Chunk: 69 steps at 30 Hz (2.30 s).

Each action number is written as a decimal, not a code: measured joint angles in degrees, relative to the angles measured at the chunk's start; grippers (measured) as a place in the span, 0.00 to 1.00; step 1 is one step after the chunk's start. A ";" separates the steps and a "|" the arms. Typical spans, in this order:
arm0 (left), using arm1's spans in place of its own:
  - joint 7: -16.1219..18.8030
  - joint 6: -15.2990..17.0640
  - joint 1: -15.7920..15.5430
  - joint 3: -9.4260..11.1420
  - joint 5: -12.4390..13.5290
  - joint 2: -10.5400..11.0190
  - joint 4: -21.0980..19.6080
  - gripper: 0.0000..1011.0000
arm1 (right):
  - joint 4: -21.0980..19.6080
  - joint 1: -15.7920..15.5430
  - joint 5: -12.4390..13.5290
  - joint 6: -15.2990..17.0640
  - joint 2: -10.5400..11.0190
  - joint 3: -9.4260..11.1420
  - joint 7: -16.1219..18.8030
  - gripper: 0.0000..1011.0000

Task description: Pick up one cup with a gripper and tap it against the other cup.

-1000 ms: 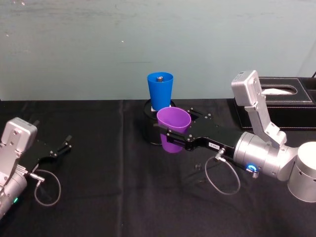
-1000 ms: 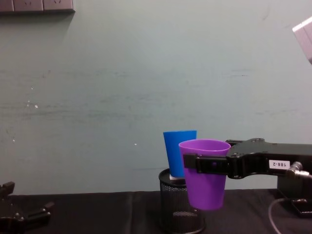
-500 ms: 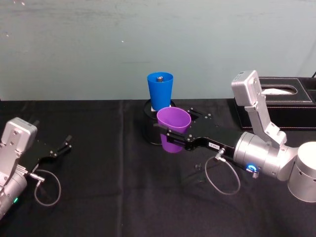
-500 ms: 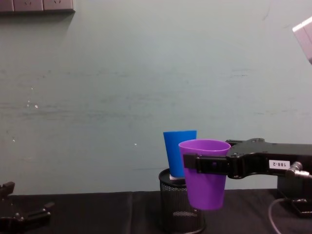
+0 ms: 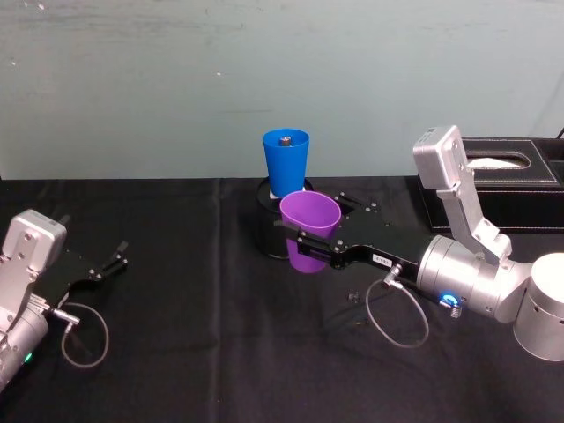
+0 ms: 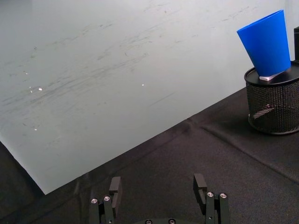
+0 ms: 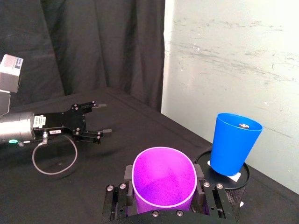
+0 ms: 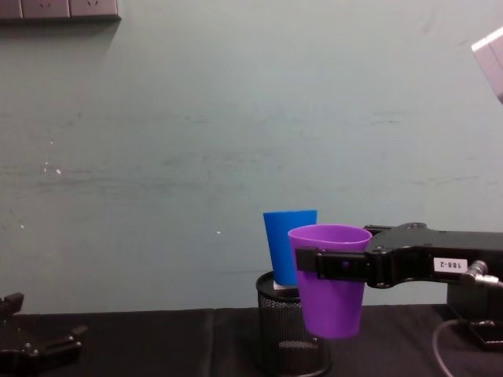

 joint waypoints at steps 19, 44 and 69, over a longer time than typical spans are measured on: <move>0.00 0.00 0.00 0.00 0.00 0.00 0.00 0.99 | 0.00 0.00 0.00 0.00 0.00 0.00 0.00 0.72; 0.00 0.00 0.00 0.00 0.00 0.00 0.00 0.99 | 6.14 5.49 1.76 0.42 -2.50 -2.08 1.35 0.72; 0.00 0.00 0.00 0.00 0.00 0.00 0.00 0.99 | 21.89 16.07 2.17 -0.19 -9.68 -4.65 1.64 0.72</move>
